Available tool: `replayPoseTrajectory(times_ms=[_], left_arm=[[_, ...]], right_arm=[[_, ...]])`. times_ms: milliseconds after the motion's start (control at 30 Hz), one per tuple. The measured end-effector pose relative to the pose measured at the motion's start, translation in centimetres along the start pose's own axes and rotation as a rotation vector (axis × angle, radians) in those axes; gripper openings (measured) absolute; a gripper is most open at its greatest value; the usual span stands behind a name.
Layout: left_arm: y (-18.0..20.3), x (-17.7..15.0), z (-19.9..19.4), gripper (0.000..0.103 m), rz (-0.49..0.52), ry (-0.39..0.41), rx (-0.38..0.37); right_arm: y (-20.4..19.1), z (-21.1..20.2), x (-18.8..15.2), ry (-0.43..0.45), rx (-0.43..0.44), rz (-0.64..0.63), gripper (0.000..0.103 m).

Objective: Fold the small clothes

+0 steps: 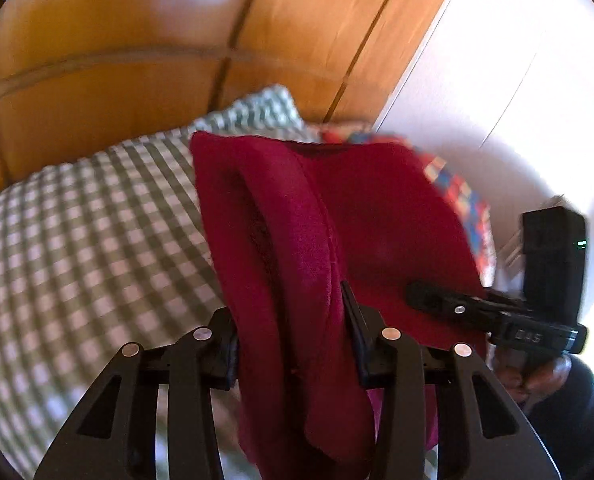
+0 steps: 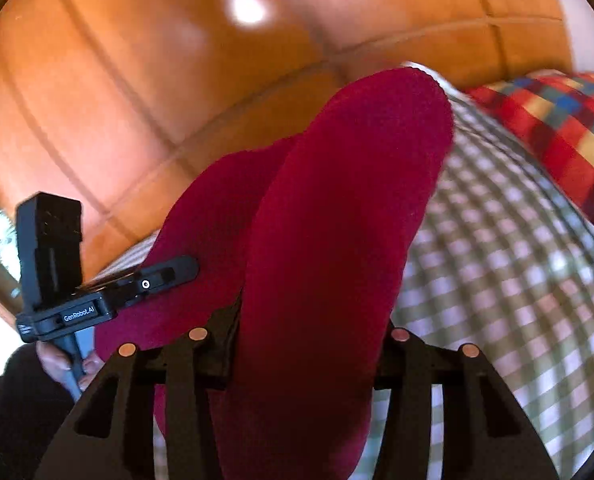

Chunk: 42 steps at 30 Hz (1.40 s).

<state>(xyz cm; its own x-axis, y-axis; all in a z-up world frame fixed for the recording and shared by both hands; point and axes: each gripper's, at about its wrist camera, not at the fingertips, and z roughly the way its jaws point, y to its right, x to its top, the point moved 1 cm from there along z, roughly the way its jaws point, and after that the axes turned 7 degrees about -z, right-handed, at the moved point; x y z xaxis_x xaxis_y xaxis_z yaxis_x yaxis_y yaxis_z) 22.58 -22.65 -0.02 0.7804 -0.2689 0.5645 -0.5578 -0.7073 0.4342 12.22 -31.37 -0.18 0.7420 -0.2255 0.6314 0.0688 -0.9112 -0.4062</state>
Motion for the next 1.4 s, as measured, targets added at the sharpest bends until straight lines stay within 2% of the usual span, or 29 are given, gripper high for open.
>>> replayPoseTrajectory(times_ms=[33, 67, 100, 133, 167, 233, 300, 367, 400, 500, 600, 700, 833, 1033, 1200, 1400], left_arm=[[-0.4, 0.0, 1.6, 0.043, 0.002, -0.031, 0.031], [-0.7, -0.3, 3.3, 0.050, -0.001, -0.072, 0.077], [-1.4, -0.9, 5.0, 0.055, -0.008, -0.097, 0.111], [-1.5, -1.4, 5.1, 0.068, -0.023, -0.074, 0.116], [-2.0, -1.6, 5.2, 0.073, -0.050, -0.055, 0.116], [-2.7, -1.6, 5.2, 0.073, -0.101, -0.059, 0.082], [-2.4, -1.5, 4.6, 0.074, -0.106, -0.049, 0.115], [-1.9, -1.7, 3.1, 0.074, -0.088, -0.013, 0.170], [-1.3, -1.8, 2.1, 0.076, -0.077, 0.021, 0.216], [-0.7, -2.9, -0.7, 0.083, -0.073, 0.081, 0.294], [0.1, -3.9, -3.0, 0.083, -0.086, 0.133, 0.336], [1.1, -5.3, -5.6, 0.088, -0.093, 0.190, 0.392], [2.4, -6.7, -7.5, 0.092, -0.105, 0.225, 0.431], [3.9, -9.7, -10.3, 0.096, -0.112, 0.265, 0.479], [4.8, -11.3, -11.7, 0.099, -0.100, 0.295, 0.512], [5.5, -12.2, -12.6, 0.099, -0.097, 0.301, 0.544]], right_arm=[[0.9, 0.8, -0.4, -0.024, -0.026, 0.012, 0.054], [1.9, 2.1, -1.1, -0.060, -0.054, 0.034, 0.062], [3.0, 3.2, -1.9, -0.085, -0.062, 0.062, 0.064], [3.6, 3.5, -2.5, -0.071, -0.053, 0.087, 0.073], [4.2, 3.5, -2.8, -0.049, -0.035, 0.117, 0.079], [4.3, 3.6, -3.3, -0.036, -0.011, 0.144, 0.081], [3.9, 3.2, -2.9, -0.036, -0.048, 0.130, 0.087], [3.7, 1.8, -1.8, -0.023, -0.124, 0.089, 0.093], [3.2, 1.2, -1.3, -0.012, -0.150, 0.076, 0.093], [2.1, -1.4, -0.8, 0.027, -0.207, 0.056, 0.094], [1.2, -2.6, -0.7, 0.067, -0.252, 0.024, 0.096], [-0.6, -4.3, -1.6, 0.087, -0.281, 0.012, 0.097], [-3.2, -5.7, -3.1, 0.105, -0.320, -0.004, 0.100], [-6.1, -6.4, -5.8, 0.105, -0.442, -0.032, 0.100], [-7.2, -6.9, -7.6, 0.108, -0.482, -0.022, 0.100], [-8.7, -7.7, -7.9, 0.126, -0.489, -0.061, 0.100]])
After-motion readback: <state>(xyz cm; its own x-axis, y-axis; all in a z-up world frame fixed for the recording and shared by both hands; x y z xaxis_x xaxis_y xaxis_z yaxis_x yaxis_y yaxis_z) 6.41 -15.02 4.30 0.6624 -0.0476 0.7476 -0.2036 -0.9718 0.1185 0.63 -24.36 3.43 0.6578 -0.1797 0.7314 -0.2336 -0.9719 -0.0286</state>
